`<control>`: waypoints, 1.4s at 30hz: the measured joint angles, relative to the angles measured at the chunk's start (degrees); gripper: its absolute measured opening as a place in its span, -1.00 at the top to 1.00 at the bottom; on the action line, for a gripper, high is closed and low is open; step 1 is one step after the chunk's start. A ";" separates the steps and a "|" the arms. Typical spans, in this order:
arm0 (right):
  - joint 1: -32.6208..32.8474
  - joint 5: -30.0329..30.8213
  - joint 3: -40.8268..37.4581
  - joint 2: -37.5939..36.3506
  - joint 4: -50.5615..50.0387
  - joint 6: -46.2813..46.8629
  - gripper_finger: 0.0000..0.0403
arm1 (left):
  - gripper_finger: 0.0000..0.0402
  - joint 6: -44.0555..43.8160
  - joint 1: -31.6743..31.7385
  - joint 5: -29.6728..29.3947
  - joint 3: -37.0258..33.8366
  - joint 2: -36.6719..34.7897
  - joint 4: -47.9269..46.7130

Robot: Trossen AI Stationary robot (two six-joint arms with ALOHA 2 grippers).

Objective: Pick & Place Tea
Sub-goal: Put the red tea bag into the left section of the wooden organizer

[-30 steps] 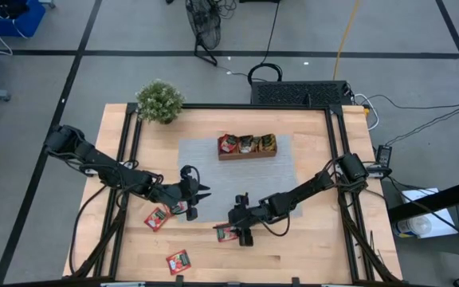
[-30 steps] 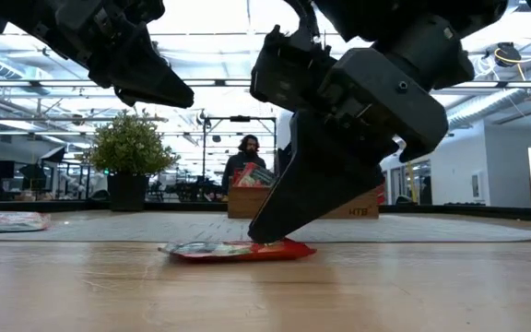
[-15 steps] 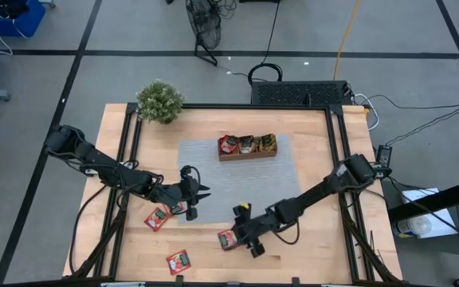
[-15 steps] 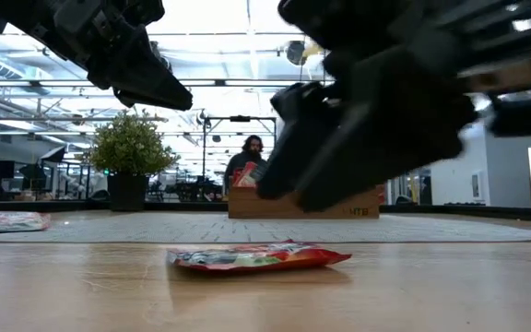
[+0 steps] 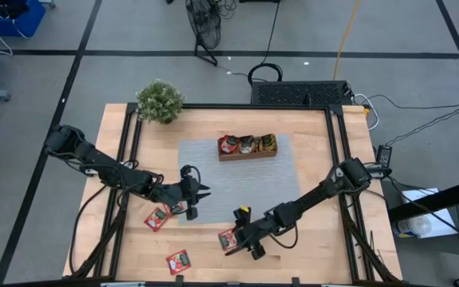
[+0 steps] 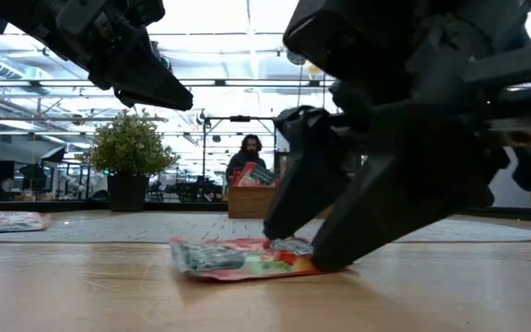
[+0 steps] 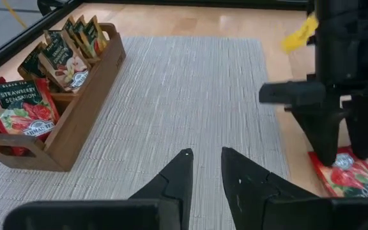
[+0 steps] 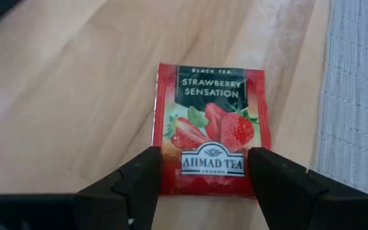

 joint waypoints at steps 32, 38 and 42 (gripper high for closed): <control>2.13 15.22 -0.44 -1.80 -2.13 -3.51 0.89 | 0.56 -7.18 1.88 -0.04 0.00 0.00 0.37; 2.56 51.35 -0.31 -3.17 -1.48 -8.27 0.87 | 0.56 -21.54 2.00 -0.10 -0.02 0.00 5.44; 0.49 58.25 -0.26 -3.29 -0.06 -10.97 0.84 | 0.56 -25.84 2.37 -0.14 -0.02 0.11 7.43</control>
